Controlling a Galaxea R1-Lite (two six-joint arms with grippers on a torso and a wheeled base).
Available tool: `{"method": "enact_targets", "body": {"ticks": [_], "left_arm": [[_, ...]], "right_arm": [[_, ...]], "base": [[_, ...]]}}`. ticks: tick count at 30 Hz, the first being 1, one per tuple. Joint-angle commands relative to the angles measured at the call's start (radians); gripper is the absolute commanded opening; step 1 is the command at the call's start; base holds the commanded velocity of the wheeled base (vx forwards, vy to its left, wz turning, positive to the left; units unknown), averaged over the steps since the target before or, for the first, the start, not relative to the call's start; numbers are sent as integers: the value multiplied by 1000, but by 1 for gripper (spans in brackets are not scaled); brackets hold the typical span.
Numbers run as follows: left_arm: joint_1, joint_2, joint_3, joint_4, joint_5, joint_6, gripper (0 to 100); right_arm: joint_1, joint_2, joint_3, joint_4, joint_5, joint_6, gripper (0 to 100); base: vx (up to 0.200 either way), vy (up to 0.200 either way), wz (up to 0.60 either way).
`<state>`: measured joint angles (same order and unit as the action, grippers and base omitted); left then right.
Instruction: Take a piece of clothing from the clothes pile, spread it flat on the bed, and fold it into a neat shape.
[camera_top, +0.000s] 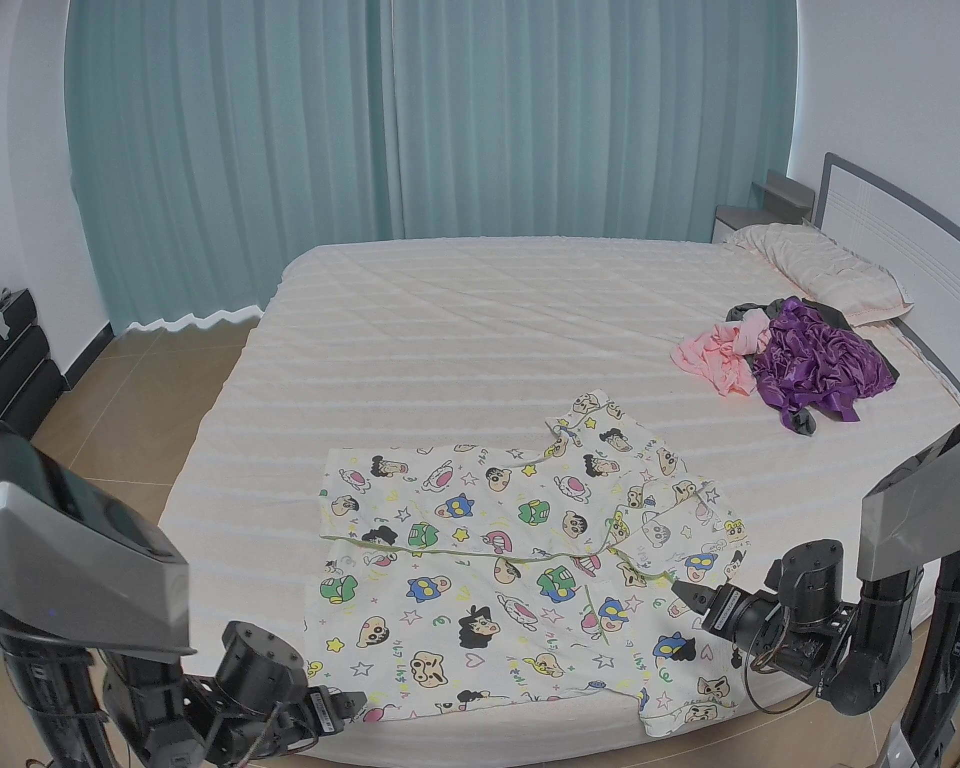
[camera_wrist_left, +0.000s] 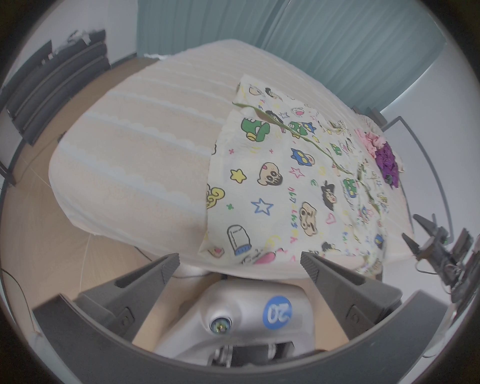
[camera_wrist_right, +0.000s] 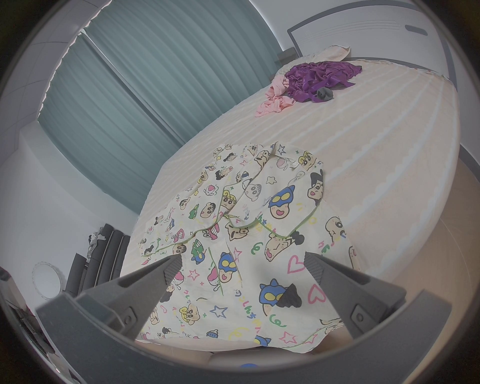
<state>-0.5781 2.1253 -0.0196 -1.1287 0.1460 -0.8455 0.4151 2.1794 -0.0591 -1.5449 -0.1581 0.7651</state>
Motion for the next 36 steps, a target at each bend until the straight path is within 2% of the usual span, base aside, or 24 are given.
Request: {"method": "enact_targets", "body": {"ticks": [1, 12, 15, 16, 27, 28, 31, 33, 36], "left_arm": [[-132, 277, -8, -157, 169, -55, 100], [-108, 291, -72, -157, 176, -49, 100], [-71, 297, -102, -157, 181, -44, 100], [-59, 298, -108, -160, 182, -43, 0], [6, 291, -134, -164, 185, -49, 0], [15, 283, -140, -164, 188, -49, 0], [32, 262, -152, -164, 208, -47, 0], [52, 237, -177, -164, 222, -46, 0], [52, 232, -180, -164, 222, -44, 0]], "right_arm": [[1, 39, 10, -23, 2, 2, 100], [-1, 34, 4, -24, 2, 29, 100], [-2, 34, 5, -24, 2, 29, 100], [-2, 34, 5, -24, 2, 29, 100], [-24, 54, 9, -23, 0, 19, 100], [-59, 68, 2, -23, 2, -18, 100], [-91, 76, 7, -23, 9, -79, 100], [-141, 120, 4, -23, 45, -175, 100], [-167, 148, 1, -23, 52, -225, 100]], "base": [[0, 0, 0], [0, 0, 0], [0, 0, 0], [0, 0, 0], [0, 0, 0], [0, 0, 0], [0, 0, 0], [0, 0, 0], [0, 0, 0]]}}
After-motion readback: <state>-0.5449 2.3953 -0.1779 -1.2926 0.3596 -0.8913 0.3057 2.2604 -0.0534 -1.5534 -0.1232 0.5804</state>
